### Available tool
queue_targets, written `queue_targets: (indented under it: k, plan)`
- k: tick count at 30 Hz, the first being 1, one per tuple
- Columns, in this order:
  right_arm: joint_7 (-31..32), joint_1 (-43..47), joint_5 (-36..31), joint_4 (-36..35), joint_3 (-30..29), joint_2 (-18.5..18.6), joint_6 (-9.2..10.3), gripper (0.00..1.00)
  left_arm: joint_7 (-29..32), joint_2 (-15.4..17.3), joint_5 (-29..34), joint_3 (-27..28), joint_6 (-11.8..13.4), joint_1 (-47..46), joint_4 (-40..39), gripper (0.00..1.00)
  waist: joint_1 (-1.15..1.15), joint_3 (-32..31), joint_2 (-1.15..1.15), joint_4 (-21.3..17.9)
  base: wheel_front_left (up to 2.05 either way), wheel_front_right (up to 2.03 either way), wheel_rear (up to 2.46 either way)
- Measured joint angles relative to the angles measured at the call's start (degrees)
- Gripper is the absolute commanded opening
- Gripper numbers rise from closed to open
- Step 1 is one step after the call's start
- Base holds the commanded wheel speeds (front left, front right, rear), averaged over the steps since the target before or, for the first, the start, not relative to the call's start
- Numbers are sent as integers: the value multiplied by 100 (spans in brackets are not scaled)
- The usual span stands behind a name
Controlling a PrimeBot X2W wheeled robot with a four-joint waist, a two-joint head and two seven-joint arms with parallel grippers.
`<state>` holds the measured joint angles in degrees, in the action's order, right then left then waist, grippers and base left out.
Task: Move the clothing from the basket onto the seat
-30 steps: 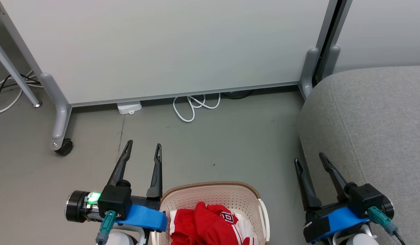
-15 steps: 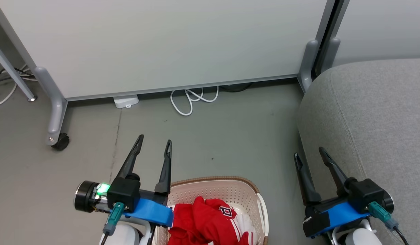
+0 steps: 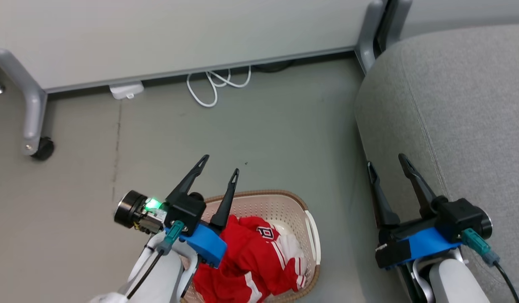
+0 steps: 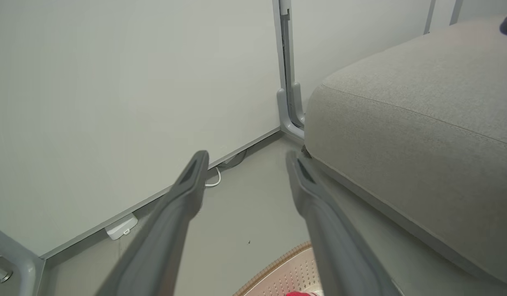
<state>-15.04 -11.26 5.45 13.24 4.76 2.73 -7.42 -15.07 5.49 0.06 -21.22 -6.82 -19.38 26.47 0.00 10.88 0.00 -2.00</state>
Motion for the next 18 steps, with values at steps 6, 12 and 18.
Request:
queue_targets:
  k: [6,12,18]
  plan:
    - [0,-273,-32,-87,26,1,0,100,-1,151,37,-639,-44,-542,731,100,0,442,0,-195,0,0,0]
    - [-1,-502,-36,-205,87,3,0,100,0,355,-207,-1693,-62,-1035,1460,100,0,897,0,-392,0,0,0]
    - [0,-757,-59,-305,111,5,0,100,0,503,-647,-2827,-62,-1571,2329,100,0,1401,0,-548,0,0,0]
